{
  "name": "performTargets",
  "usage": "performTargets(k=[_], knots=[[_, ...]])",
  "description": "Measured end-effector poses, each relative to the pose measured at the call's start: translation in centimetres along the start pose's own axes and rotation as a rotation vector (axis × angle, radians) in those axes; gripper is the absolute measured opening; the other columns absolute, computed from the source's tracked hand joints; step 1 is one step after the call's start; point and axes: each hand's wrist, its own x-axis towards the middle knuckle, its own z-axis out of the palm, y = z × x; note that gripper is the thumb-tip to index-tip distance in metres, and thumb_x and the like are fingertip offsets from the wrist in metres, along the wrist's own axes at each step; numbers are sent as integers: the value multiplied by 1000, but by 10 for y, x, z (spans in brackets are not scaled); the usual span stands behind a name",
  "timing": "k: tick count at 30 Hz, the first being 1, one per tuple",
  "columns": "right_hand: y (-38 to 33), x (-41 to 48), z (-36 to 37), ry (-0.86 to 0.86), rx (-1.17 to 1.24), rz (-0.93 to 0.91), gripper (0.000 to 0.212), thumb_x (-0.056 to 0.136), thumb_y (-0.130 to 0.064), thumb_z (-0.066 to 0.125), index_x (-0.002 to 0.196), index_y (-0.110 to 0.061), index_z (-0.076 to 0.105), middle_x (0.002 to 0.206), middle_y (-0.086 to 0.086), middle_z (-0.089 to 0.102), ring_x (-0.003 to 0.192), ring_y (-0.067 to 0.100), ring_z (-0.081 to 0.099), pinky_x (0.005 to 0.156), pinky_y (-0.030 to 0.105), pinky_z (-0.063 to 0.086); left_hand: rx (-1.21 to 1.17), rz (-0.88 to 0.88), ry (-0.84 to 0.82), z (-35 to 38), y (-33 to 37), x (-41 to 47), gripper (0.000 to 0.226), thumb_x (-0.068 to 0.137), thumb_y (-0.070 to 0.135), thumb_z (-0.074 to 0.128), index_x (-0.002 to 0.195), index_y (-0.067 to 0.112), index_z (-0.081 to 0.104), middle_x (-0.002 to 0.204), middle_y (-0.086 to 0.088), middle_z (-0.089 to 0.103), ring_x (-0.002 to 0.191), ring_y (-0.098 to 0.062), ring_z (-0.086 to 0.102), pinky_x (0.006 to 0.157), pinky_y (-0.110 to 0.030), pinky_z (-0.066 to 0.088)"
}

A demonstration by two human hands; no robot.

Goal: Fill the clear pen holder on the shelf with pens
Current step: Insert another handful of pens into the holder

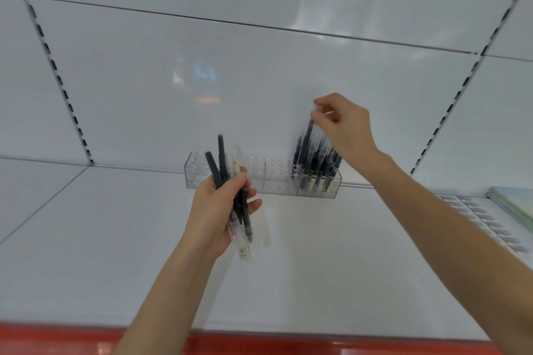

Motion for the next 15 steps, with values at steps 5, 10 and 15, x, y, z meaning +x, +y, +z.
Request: performTargets(k=[5, 10, 15], knots=[[4, 3, 2, -3, -36, -16, 16, 87, -11, 58, 102, -8, 63, 88, 1, 62, 77, 15, 59, 71, 8, 44, -15, 38, 19, -4, -1, 1, 8, 91, 7, 54, 92, 7, 61, 73, -7, 62, 61, -13, 65, 54, -24, 56], [0, 14, -3, -77, -96, -20, 13, 85, -9, 58, 97, -7, 64, 82, 5, 61, 72, 20, 61, 66, 11, 46, -33, 36, -23, -4, -2, 2, 7, 90, 5, 53, 87, 7, 60, 78, -8, 70, 65, -13, 70, 55, -25, 57], [6, 16, 5, -232, -339, -32, 14, 86, -8, 55, 91, -3, 67, 92, 10, 68, 86, 23, 61, 75, 22, 41, -28, 15, -8, -2, -2, 2, 9, 87, 4, 58, 95, 5, 57, 81, -9, 65, 62, -10, 68, 53, -23, 55]])
